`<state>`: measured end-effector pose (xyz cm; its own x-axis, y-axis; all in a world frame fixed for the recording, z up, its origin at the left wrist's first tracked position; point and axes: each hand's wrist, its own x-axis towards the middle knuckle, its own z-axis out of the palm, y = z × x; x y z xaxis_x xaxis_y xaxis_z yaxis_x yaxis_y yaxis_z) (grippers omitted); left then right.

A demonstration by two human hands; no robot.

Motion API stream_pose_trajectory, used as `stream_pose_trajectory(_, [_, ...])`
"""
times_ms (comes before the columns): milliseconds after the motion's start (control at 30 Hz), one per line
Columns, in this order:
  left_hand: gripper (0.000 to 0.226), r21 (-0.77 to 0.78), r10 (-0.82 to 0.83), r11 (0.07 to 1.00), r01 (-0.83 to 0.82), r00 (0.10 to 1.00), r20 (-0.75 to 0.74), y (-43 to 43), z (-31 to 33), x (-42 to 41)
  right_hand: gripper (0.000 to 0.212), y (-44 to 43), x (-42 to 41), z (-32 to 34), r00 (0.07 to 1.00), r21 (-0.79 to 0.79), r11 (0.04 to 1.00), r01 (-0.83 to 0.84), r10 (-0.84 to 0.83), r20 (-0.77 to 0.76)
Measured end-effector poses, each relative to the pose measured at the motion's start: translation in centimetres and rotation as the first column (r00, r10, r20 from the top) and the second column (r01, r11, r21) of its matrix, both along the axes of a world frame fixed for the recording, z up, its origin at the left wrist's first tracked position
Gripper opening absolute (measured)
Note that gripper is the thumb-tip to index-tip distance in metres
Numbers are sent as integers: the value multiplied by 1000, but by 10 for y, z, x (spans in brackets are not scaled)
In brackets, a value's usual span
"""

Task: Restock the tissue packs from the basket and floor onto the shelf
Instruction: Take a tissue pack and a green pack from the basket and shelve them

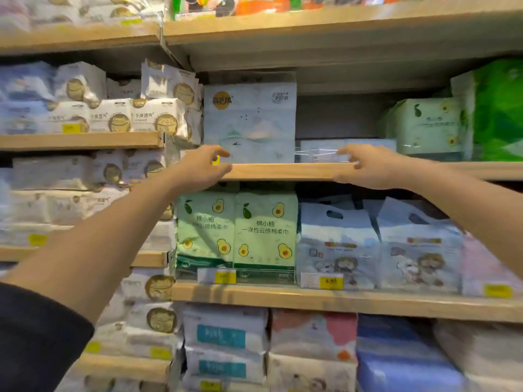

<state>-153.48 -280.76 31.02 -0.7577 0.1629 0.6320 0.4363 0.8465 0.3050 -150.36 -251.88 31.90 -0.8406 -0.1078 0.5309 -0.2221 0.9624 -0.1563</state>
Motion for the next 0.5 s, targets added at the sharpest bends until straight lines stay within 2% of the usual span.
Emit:
stream_pose_trajectory(133, [43, 86, -76, 994, 70, 995, 67, 11, -31, 43, 60, 25, 47, -35, 995, -87, 994, -73, 78, 58])
stream_pose_trajectory(333, [47, 140, -124, 985, 105, 982, 140, 21, -78, 98, 65, 47, 109, -82, 993, -102, 994, -27, 38, 108])
stream_pose_trajectory(500, [49, 192, -199, 970, 150, 944, 265, 23, -133, 140, 63, 49, 161, -141, 981, -257, 965, -47, 93, 169])
